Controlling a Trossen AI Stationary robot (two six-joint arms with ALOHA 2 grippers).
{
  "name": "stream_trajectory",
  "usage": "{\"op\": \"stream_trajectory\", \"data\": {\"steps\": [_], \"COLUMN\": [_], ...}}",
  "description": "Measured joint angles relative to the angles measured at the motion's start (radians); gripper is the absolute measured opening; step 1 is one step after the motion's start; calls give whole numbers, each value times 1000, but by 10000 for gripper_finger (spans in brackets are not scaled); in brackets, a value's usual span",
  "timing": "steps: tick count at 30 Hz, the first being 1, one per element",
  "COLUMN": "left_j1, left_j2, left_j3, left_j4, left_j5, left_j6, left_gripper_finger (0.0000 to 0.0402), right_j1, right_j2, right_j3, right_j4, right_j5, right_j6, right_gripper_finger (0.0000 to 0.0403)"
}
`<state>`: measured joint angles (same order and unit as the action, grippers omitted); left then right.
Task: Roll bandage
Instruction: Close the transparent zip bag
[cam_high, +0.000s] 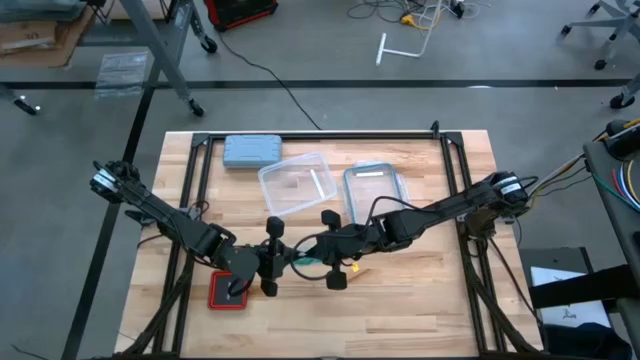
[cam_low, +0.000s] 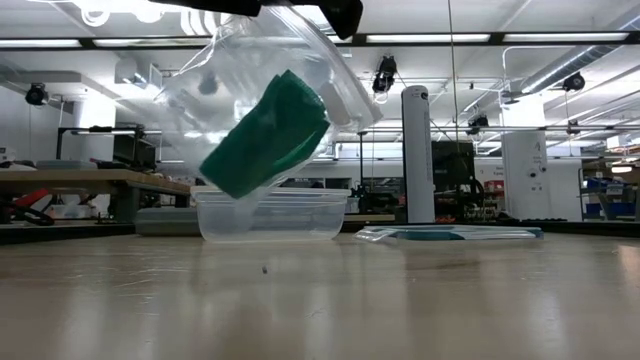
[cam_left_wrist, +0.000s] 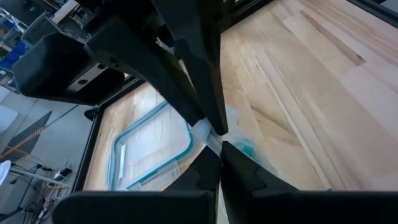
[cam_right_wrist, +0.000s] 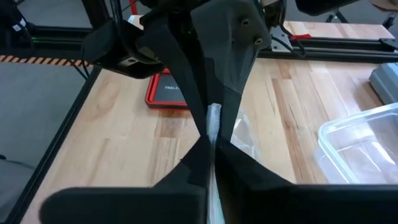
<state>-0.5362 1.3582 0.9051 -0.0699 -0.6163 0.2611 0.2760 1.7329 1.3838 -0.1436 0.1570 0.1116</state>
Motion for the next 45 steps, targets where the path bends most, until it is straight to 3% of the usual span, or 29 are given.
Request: {"op": "stream_trajectory", "data": {"steps": [10, 21, 27, 30, 34, 41, 45], "left_j1": [0, -8, -8, -8, -8, -4, 19], "left_j2": [0, -2, -2, -2, -2, -3, -19], "left_j3": [-1, 0, 0, 0, 0, 0, 17], "left_j4": [23, 37, 28, 22, 20, 61, 22], "left_j5": [-1, -3, -3, -3, -3, -1, 70], "left_j6": [23, 45, 45, 41, 34, -135, -257], "left_gripper_finger": [0, 0, 0, 0, 0, 3, 29], "right_j1": [1, 0, 0, 0, 0, 0, 0], "right_j2": [0, 1, 1, 1, 1, 0, -1], "right_j3": [0, 0, 0, 0, 0, 0, 0], "right_j4": [-1, -73, -59, -59, -60, -60, -68], "right_j5": [-1, -34, -34, -23, 0, 0, 1], "right_j6": [15, 73, 72, 67, 60, 60, 61], "right_gripper_finger": [10, 85, 102, 79, 12, 3, 2]}}
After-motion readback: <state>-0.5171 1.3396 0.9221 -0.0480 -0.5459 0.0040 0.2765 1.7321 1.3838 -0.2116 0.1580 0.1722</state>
